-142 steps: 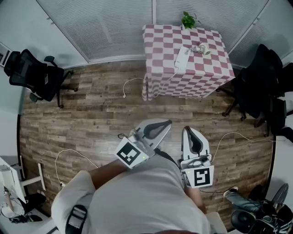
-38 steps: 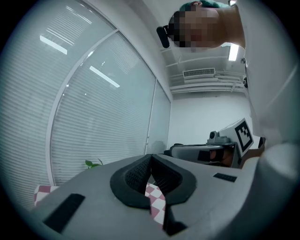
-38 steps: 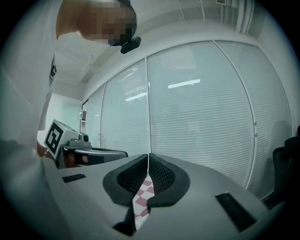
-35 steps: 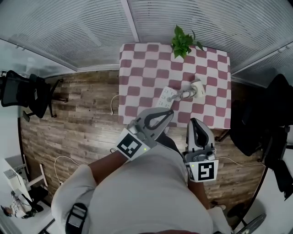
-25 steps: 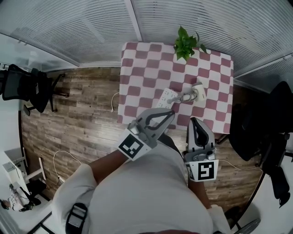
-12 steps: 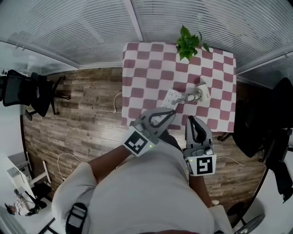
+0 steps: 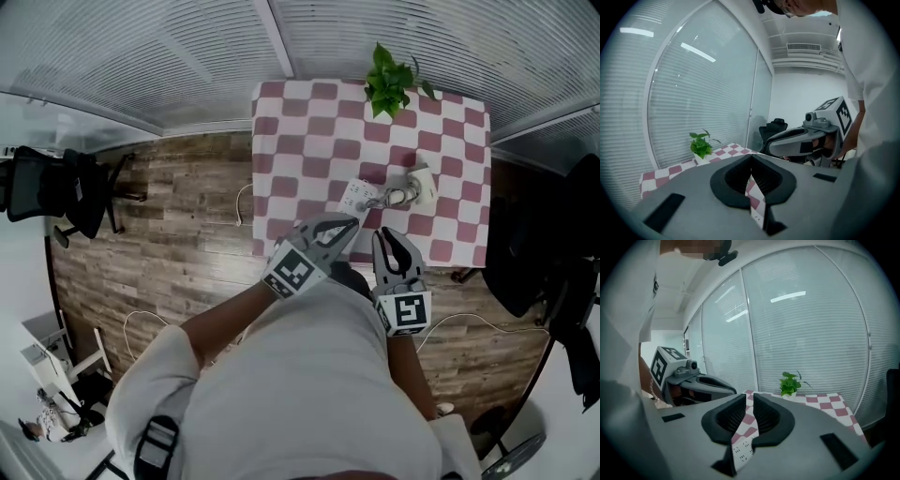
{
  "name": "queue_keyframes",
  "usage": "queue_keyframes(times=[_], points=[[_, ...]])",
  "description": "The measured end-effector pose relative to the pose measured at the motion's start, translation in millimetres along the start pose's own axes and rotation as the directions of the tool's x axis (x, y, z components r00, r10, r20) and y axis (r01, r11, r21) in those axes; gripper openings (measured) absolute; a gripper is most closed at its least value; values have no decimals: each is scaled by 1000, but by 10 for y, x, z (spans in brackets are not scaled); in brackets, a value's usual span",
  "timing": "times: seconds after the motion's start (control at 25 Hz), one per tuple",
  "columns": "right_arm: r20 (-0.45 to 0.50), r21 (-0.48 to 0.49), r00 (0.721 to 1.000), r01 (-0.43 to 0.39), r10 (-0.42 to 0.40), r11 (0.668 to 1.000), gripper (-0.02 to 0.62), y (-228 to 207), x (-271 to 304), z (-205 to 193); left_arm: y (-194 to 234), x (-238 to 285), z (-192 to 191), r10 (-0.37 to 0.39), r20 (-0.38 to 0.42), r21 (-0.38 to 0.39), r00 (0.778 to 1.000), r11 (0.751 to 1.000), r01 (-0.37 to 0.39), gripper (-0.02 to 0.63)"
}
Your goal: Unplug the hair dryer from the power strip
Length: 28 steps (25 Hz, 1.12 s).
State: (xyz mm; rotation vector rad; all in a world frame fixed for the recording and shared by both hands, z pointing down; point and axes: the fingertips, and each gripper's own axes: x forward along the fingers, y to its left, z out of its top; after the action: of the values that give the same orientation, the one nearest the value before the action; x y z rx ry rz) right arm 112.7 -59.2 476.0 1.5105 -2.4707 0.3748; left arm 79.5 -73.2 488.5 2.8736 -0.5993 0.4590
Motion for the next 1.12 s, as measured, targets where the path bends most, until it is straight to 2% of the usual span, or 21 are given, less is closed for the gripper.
queue_keyframes(times=[0.16, 0.36, 0.68, 0.96, 1.12], points=[[-71, 11, 997, -8, 9, 1000, 44, -42, 147, -377, 44, 103, -355, -3, -84, 11, 996, 1000, 4, 31], [-160, 76, 986, -25, 37, 997, 85, -94, 360, -902, 101, 253, -858, -3, -190, 16, 982, 1000, 6, 31], [-269, 97, 963, 9, 17, 995, 118, -217, 641, -1553, 186, 474, -1338, 2, -280, 47, 960, 999, 12, 31], [-343, 123, 939, 20, 24, 992, 147, -232, 854, -1892, 277, 588, -1649, 3, -355, 71, 935, 997, 24, 31], [-359, 148, 933, 41, 15, 988, 162, -241, 968, -1954, 320, 663, -1850, -1, -398, 76, 917, 997, 34, 31]])
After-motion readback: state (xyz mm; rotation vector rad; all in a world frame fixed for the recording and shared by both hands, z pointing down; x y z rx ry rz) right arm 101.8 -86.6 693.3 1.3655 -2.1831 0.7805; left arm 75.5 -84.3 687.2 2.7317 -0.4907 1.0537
